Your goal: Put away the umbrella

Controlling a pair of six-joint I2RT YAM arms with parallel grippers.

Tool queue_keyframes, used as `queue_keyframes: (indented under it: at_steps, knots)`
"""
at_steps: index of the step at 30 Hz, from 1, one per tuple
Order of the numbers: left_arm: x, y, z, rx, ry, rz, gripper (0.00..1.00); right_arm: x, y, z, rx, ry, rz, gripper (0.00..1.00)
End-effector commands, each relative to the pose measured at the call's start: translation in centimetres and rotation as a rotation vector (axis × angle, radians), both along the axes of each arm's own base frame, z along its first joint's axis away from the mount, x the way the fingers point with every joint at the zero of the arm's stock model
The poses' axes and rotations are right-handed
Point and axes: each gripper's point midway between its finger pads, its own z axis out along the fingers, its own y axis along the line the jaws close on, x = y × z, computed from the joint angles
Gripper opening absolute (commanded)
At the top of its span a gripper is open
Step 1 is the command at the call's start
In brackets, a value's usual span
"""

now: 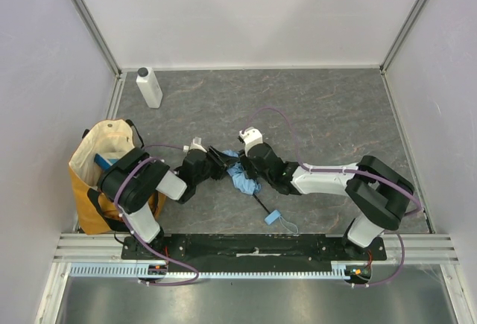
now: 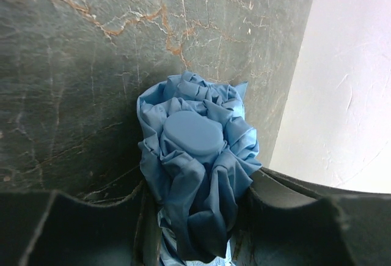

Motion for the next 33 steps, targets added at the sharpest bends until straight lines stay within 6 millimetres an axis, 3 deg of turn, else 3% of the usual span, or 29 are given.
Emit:
queue_keyframes:
  at_steps: [1,6,11,14,21,25,31,33]
  knots:
    - [-0.5,1.5,-2.7,0.105,0.111,0.052,0.02,-4.3,-4.7,-6.5,-0.184,0.179,0.025,0.48]
    - [-0.8,2.4,-4.1,0.189,0.22,0.09,0.02,-3.2,-4.0,-0.2,-0.156,0.037,0.101,0.72]
    - [-1.1,2.9,-4.8,0.246,0.274,0.112,0.02,-2.4,-2.2,4.6,-0.121,-0.136,0.257,0.98]
    - [-1.4,2.8,-5.2,0.259,0.287,0.118,0.02,-1.7,-0.9,5.7,-0.102,-0.197,0.301,0.98]
    - [-1.7,2.6,-5.6,0.283,0.315,0.117,0.02,-0.6,1.9,4.1,-0.081,-0.202,0.353,0.98]
    - [-1.8,2.7,-5.8,0.297,0.325,0.12,0.02,-0.3,2.0,3.8,-0.129,-0.256,0.383,0.98]
    - [-2.0,2.7,-6.1,0.295,0.338,0.116,0.02,-0.3,1.0,7.9,-0.149,-0.367,0.402,0.98]
    - [-2.0,2.5,-6.0,0.291,0.336,0.112,0.02,-0.6,1.3,8.2,-0.146,-0.368,0.434,0.98]
